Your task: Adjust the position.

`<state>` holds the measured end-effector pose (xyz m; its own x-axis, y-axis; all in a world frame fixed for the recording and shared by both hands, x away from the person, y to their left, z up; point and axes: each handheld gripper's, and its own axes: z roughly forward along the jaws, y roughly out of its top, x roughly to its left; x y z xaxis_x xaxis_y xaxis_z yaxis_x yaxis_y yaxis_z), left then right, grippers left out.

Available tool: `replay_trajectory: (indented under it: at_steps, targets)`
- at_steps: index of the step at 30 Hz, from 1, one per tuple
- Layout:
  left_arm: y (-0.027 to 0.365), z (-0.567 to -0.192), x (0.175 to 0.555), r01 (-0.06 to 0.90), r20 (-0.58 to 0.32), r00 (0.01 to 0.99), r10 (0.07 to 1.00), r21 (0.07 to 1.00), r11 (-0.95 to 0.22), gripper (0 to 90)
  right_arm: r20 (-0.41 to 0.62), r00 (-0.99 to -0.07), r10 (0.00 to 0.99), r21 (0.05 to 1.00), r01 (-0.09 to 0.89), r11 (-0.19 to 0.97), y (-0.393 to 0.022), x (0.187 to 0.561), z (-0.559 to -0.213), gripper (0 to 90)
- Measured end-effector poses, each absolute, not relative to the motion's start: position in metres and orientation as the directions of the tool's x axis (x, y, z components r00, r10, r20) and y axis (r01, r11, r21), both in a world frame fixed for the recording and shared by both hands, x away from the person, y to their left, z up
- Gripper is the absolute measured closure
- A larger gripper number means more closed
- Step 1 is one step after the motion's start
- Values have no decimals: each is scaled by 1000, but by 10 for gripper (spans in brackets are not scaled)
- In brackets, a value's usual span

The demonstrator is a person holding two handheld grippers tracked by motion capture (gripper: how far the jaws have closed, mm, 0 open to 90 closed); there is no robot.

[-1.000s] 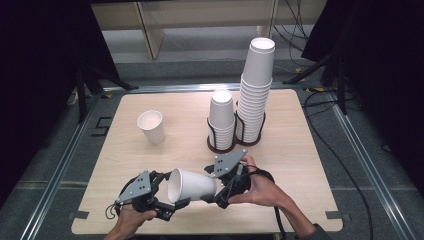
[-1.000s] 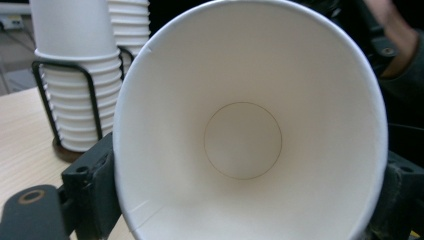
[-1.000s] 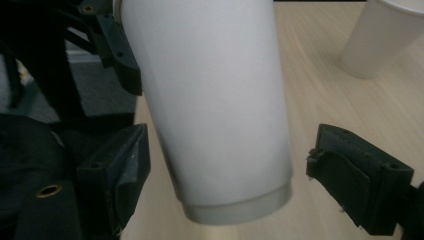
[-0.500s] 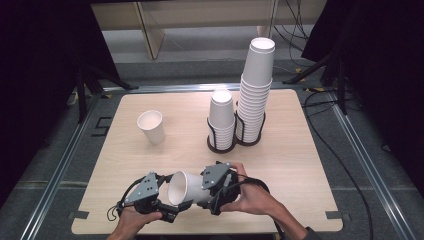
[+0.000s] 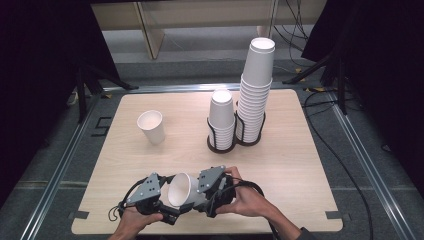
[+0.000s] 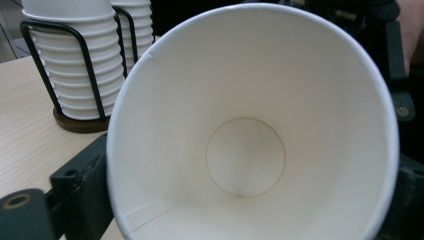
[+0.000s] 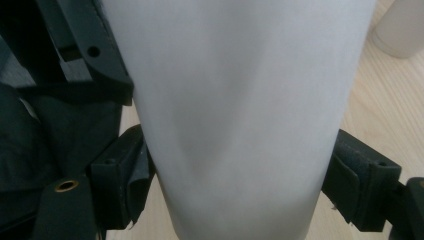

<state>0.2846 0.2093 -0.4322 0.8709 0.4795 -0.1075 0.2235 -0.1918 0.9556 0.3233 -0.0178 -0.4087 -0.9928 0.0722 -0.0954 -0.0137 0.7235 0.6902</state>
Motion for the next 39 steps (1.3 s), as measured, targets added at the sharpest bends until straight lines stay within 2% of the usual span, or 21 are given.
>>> replay_trajectory:
  at_steps: [5, 7, 9, 13, 15, 17, 28, 31, 36, 39]
  targets:
    - [216, -432, 288, 238, -180, 862, 473, 969, -66, 9, -46, -996, 83, 787, 15, 617, -23, 329, -404, 222]
    - [216, -433, 288, 243, -209, 860, 465, 970, -14, 5, 1, -996, 91, 808, 54, 587, -24, 329, -404, 222]
    - [215, -433, 287, 236, -207, 859, 468, 972, -2, 3, 17, -996, 91, 823, 66, 564, -22, 329, -405, 223]
    - [216, -432, 285, 213, -203, 863, 463, 977, 31, 55, 57, -994, 96, 839, 100, 535, -19, 328, -408, 221]
    - [216, -431, 284, 208, -207, 863, 461, 977, 48, 101, 42, -994, 99, 850, 87, 519, -18, 329, -409, 219]
    - [216, -431, 284, 202, -201, 863, 462, 978, 49, 108, 77, -993, 94, 856, 114, 505, -18, 329, -411, 217]
    - [218, -429, 284, 199, -201, 859, 471, 979, 55, 137, 92, -991, 100, 874, 128, 469, -19, 331, -413, 198]
    - [220, -429, 285, 197, -187, 844, 502, 980, 35, 139, 109, -985, 132, 858, 160, 488, -22, 333, -415, 152]
    - [227, -429, 289, 200, -166, 804, 571, 980, 3, 139, 113, -978, 173, 854, 185, 487, -35, 338, -416, 159]
    - [231, -430, 292, 196, -121, 766, 631, 979, -49, 140, 91, -971, 221, 844, 193, 501, -49, 340, -419, 161]
